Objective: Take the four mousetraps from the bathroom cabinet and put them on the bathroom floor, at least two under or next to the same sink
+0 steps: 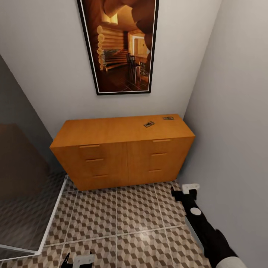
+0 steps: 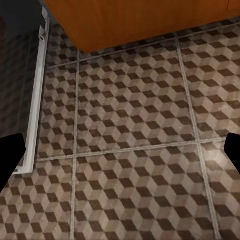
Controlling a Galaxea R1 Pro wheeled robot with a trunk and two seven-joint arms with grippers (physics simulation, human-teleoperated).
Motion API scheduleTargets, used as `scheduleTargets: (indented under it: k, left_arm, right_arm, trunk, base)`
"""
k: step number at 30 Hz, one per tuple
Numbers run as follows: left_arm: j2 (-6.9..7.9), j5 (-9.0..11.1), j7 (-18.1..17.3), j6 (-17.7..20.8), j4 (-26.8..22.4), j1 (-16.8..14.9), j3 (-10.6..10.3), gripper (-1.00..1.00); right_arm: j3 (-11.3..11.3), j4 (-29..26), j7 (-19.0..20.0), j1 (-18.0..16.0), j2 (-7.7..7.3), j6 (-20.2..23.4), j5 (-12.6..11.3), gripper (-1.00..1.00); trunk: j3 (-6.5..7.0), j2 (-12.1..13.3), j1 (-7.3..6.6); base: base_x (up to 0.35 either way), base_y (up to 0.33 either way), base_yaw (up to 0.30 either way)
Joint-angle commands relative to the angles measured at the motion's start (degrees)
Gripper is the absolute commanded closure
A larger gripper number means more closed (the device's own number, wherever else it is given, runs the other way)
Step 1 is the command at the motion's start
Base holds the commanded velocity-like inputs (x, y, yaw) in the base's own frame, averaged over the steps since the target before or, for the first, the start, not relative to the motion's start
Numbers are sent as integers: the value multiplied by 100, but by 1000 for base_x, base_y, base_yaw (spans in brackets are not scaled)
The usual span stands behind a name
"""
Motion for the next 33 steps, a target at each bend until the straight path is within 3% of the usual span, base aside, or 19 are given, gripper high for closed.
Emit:
scheduleTargets:
  k: [1, 9, 14, 18, 23, 28, 33]
  left_arm:
    - [1, 8, 56, -3, -8, -4, -49, -100]
    - [0, 8, 56, -2, -7, -4, -49, -100]
    - [-1, 8, 56, -2, -7, -4, -49, -100]
    - [-2, 8, 56, -3, -9, -4, -49, -100]
    - [-4, 8, 56, -3, -11, -4, -49, -100]
    - [-5, 8, 56, -2, -14, -4, -49, -100]
    - [-6, 8, 56, -2, -16, 2, -49, -100]
  right_arm:
    - [17, -174, -50, -3, -9, 184, -17, -100]
    - [-32, -1752, -51, -17, -7, 1576, -10, -100]
    - [-39, -2351, -51, -122, -10, 2213, -4, -100]
    - [-44, -2566, -47, -402, -10, 2599, -1, -100]
    - [-47, -2685, -28, -1100, -15, 3074, 7, -100]
    - [-46, -2704, 26, -2015, -63, 3601, -3, -100]
    - [-45, -2672, 484, -3069, -112, 4314, -18, -100]
  trunk:
    - [-10, -10, 3]
    - [-10, -10, 3]
    - [-10, -10, 3]
    - [-10, -10, 3]
    - [-10, -10, 3]
    - [-10, -10, 3]
    - [-10, -10, 3]
  base:
    - [0, 0, 0]
    - [0, 0, 0]
    - [0, 0, 0]
    - [0, 0, 0]
    - [0, 0, 0]
    - [0, 0, 0]
    - [0, 0, 0]
